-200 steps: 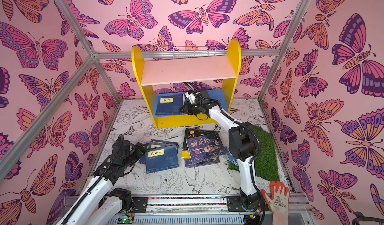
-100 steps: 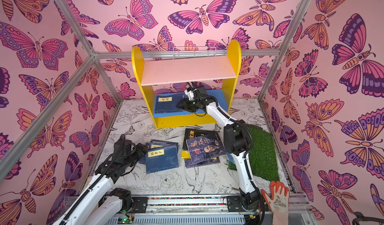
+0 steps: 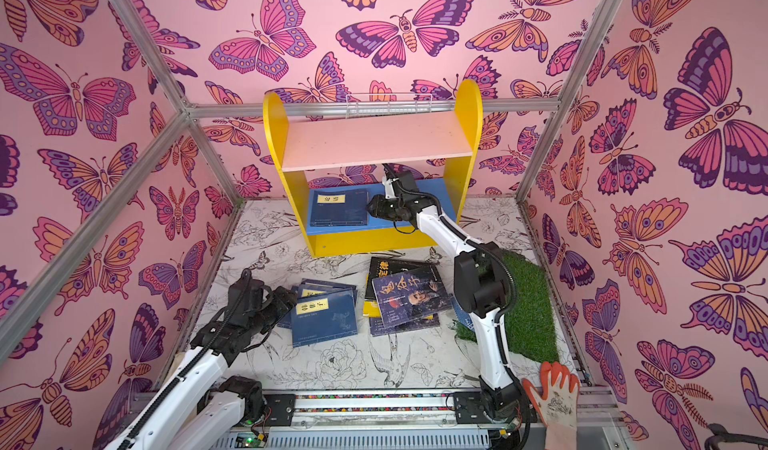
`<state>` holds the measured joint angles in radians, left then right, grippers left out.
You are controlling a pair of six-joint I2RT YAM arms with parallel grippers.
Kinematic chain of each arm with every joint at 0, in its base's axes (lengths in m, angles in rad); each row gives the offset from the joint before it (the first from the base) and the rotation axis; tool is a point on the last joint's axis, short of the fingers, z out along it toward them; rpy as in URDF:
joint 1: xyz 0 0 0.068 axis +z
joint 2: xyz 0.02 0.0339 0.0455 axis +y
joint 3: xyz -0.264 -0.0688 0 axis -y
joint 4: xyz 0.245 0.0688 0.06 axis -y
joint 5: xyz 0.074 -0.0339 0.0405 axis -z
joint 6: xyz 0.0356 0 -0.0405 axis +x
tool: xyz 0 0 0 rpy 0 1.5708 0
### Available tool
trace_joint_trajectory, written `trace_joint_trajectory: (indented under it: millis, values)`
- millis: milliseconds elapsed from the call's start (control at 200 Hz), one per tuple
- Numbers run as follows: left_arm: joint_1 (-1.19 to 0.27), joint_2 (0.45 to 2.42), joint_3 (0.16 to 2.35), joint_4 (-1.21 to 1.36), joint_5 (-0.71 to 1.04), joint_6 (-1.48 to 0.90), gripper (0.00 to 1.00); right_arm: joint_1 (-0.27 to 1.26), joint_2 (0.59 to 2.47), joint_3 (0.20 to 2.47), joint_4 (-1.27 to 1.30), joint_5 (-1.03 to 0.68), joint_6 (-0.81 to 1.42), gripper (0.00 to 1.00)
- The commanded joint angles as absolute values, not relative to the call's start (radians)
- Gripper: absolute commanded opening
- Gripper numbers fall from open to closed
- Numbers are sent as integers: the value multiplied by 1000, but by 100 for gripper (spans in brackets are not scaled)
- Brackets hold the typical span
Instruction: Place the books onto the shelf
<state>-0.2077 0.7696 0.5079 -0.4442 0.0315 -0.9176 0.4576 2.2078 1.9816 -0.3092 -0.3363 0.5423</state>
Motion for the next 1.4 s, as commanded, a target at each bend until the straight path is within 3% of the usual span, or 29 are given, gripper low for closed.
trace_joint_trajectory:
  millis: [0, 501, 696, 852, 947, 1072, 1167, 1267, 1393]
  values:
    - [-204, 772, 496, -461, 47, -914, 72, 472, 2262, 2035, -233, -318, 562, 44]
    - [-204, 782, 453, -493, 92, -945, 73, 490, 2405, 2197, -129, -539, 503, 39]
    - [-203, 784, 476, -541, 74, -939, 72, 514, 2424, 2262, -152, -499, 496, 43]
    - [-203, 769, 493, -576, 57, -924, 72, 514, 2273, 2068, -53, -334, 490, 66]
    - [-203, 768, 500, -589, 49, -905, 73, 514, 2143, 1924, -11, -190, 448, 72]
    - [-203, 776, 506, -595, 58, -881, 73, 515, 1973, 1742, -7, -70, 384, 72]
    - [-203, 782, 504, -592, 73, -871, 73, 521, 1835, 1565, -13, -105, 361, 71]
    - [-203, 790, 499, -591, 97, -854, 73, 557, 1699, 1380, -47, -248, 324, 69]
    - [-205, 801, 485, -587, 130, -847, 73, 694, 1612, 1233, -259, -389, 157, 68]
